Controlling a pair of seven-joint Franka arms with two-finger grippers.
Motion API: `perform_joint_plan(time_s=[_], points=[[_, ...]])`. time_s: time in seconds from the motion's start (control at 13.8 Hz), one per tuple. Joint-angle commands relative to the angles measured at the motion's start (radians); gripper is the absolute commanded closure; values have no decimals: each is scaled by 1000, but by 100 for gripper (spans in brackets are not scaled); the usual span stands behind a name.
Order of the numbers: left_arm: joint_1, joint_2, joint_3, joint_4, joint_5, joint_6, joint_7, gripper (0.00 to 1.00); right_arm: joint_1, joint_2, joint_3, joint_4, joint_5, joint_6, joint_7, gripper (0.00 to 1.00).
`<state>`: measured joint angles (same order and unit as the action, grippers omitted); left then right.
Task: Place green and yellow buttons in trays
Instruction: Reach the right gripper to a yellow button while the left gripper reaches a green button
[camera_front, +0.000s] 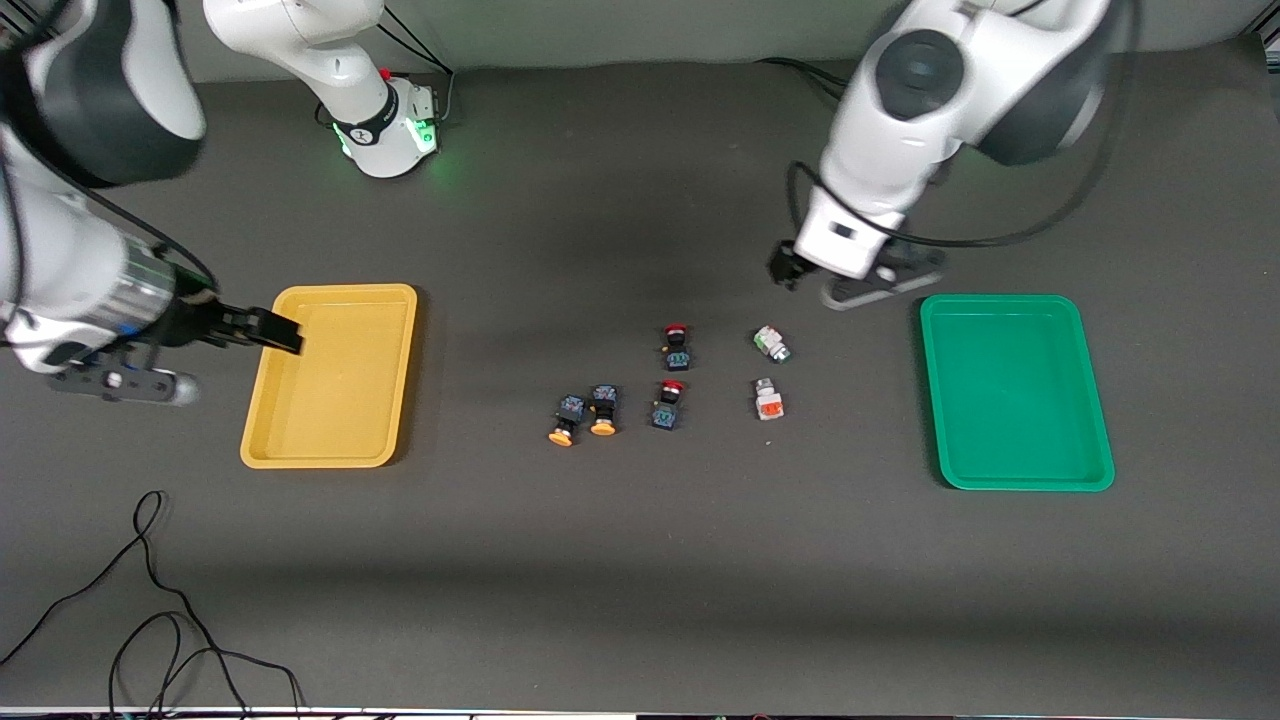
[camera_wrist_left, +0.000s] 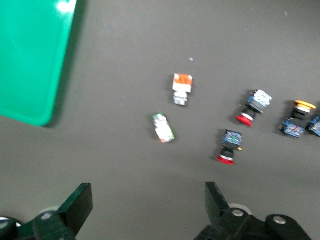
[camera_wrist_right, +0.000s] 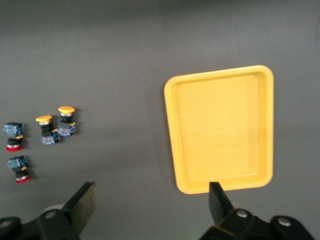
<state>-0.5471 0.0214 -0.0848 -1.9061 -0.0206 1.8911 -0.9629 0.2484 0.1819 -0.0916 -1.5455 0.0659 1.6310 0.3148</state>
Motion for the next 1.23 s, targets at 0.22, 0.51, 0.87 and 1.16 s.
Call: perform_joint_plan(time_s=[0.22,0.51,0.87,1.16], points=[[-54,-6,19,-129,-18,121,-96,0,70,109,-5,19,2,110,125,0],[-54,58,20,-278,-4,357,-96,0,130,218,-5,22,8,274,219,0],[-54,260,22,-307,14,587,-97,0,198,344,-4,28,15,368,242,0],[-51,362,28,-307,19,715,-97,0,247,436,-4,27,64,447,260,0]])
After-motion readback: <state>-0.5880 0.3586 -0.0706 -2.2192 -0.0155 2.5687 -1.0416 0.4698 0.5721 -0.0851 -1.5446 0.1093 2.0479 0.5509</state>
